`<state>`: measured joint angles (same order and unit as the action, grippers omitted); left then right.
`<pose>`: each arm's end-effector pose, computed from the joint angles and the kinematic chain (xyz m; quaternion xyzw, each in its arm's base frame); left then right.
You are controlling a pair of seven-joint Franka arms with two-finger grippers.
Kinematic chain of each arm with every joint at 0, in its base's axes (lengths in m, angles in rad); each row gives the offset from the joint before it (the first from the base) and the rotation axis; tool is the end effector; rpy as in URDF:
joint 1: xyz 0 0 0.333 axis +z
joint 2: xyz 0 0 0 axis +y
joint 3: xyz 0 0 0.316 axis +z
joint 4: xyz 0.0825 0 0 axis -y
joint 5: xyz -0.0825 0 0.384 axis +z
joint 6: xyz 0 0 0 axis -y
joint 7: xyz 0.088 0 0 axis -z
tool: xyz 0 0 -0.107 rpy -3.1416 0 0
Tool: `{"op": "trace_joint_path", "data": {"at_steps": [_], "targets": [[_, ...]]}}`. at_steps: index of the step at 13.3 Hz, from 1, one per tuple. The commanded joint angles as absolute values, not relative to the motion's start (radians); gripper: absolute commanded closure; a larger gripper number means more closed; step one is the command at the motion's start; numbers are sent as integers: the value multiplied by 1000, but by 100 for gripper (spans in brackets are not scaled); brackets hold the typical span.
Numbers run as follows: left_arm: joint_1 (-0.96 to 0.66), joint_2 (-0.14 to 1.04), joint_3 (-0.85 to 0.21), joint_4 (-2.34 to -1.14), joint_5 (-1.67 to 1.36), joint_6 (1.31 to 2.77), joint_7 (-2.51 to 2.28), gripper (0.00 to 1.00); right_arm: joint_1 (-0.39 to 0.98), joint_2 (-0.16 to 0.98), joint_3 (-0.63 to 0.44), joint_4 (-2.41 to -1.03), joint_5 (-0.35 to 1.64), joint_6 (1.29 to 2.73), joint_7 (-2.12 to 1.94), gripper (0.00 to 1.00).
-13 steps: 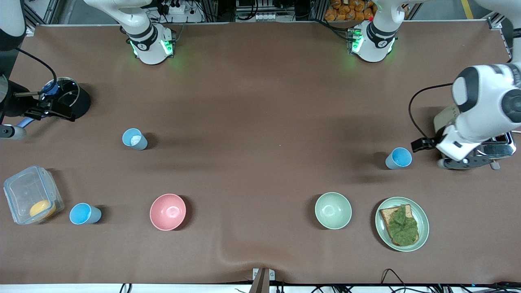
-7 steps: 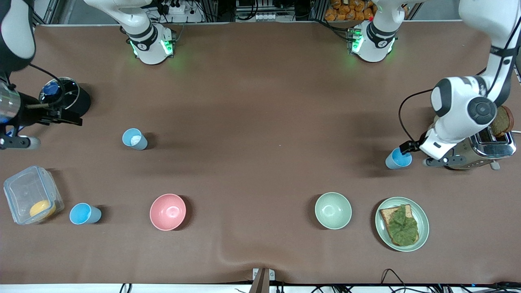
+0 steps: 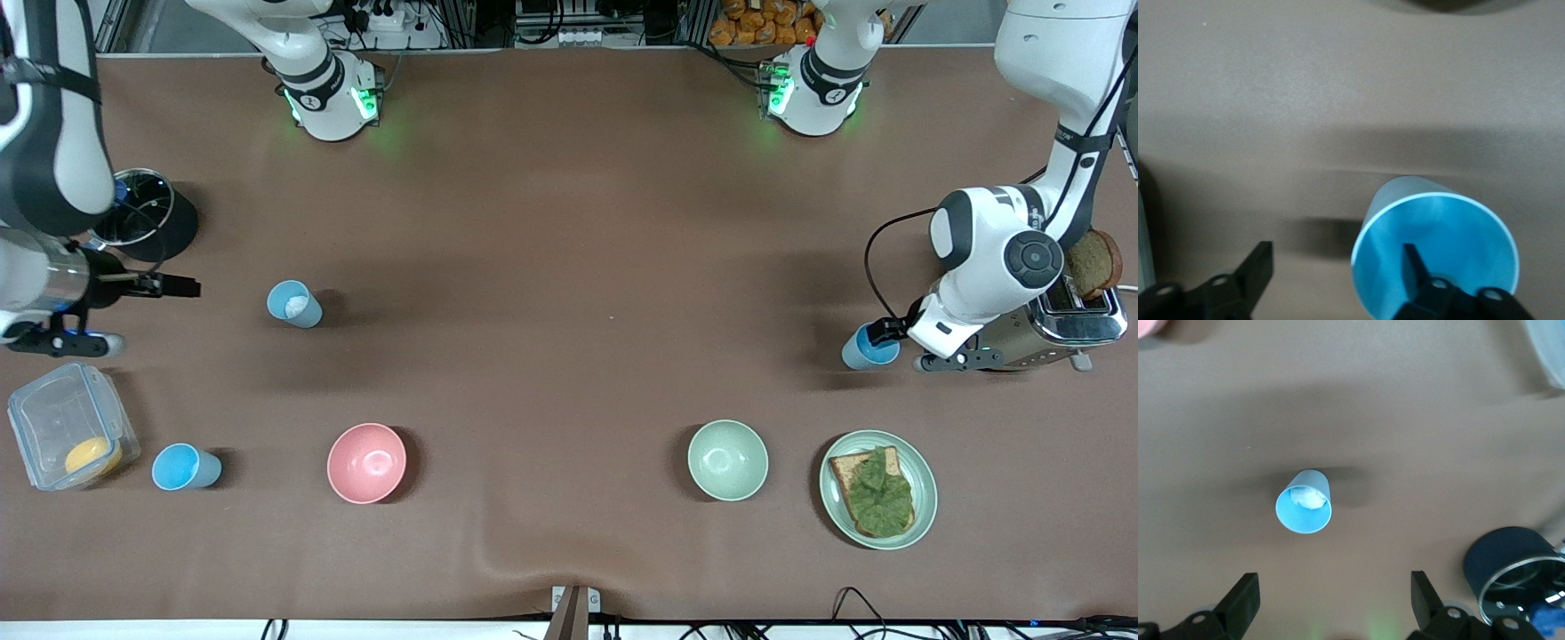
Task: Stack blue cups with both arms
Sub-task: 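Grasp the blue cup with the left gripper while the right gripper grasps its cup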
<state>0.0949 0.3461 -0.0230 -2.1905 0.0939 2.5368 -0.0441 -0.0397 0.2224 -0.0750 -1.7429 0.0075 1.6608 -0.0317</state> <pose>0.5577 0.0390 0.2264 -0.9995 -0.0201 0.0000 0.0228 0.5847 -0.0640 0.4235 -0.9876 0.0422 0.1513 0.0064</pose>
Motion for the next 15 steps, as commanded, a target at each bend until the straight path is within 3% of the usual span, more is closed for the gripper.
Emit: {"op": "trace_joint_path", "data": {"at_steps": [1, 8, 10, 13, 15], "targets": [[97, 350, -28, -2163, 136, 2543, 58, 100, -48, 187, -60, -1892, 15, 1799, -41, 0], [107, 226, -96, -2117, 87, 2420, 34, 100, -51, 207, -57, -2123, 15, 2094, -97, 0], [107, 201, -118, -2077, 87, 2300, 9, 100, -46, 219, -57, -2157, 15, 2134, -97, 0], [110, 181, -121, -2042, 87, 2264, 11, 100, -54, 267, -57, -2161, 15, 2169, -127, 0], [103, 161, -136, -1964, 87, 2167, 8, 100, -55, 285, -57, -2163, 17, 2171, -143, 0]]}}
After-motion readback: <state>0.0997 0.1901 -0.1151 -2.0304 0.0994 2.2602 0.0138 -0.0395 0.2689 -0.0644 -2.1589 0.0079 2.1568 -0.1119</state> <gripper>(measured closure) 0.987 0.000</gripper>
